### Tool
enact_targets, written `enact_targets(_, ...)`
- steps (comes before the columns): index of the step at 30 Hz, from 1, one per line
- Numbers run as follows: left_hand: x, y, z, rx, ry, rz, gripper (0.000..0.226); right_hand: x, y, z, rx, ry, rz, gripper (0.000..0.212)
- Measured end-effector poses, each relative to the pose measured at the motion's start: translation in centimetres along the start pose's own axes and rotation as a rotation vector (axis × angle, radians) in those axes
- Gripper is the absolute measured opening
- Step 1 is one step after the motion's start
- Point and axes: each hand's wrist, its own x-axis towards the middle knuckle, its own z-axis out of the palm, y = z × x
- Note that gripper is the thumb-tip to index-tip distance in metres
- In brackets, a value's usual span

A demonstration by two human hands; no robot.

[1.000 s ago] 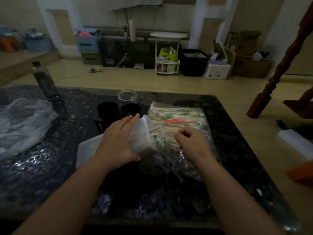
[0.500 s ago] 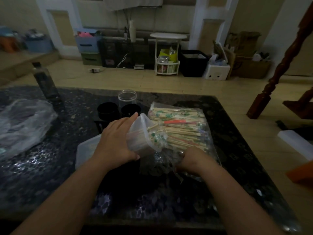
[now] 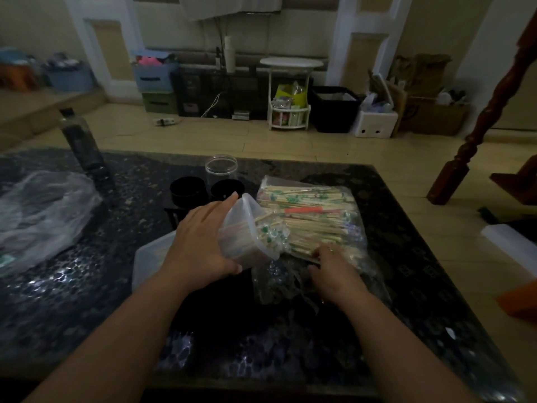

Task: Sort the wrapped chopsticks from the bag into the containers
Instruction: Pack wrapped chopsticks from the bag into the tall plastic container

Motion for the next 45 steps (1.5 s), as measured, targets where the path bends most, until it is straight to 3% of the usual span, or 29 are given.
enact_targets(5,0.0,0.0,0.1,0.005,0.001,0.002,0.125,1.6,2.2,1.4,-0.036,-0.016,-0.050,0.060)
enact_targets(11,0.2,-0.1,0.3,0.015,-0.002,0.001,0.124,2.1,3.5,2.3,-0.046,-0.054,0.009,0.034)
enact_targets(17,0.3,0.0,0.5,0.029,-0.011,0.016,0.127,2.0,3.6,2.9,0.103,0.086,0.085,0.017)
enact_targets(25,0.2,0.0,0.6,0.052,-0.001,0.033,0.128,1.7,2.9,2.6,0.037,0.004,-0.019,0.029)
enact_targets(32,0.3,-0.2,0.6,0.059,-0.005,0.028,0.129,1.7,2.5,2.7,-0.079,0.147,-0.075,0.035)
enact_targets(35,0.3,-0.4,0.6,0.057,-0.010,0.029,0.128,1.7,2.3,2.6,-0.085,0.118,-0.057,0.037)
enact_targets(45,0.2,-0.1,0.5,0.033,0.002,0.025,0.128,1.5,1.8,2.2,-0.050,0.024,0.006,0.016)
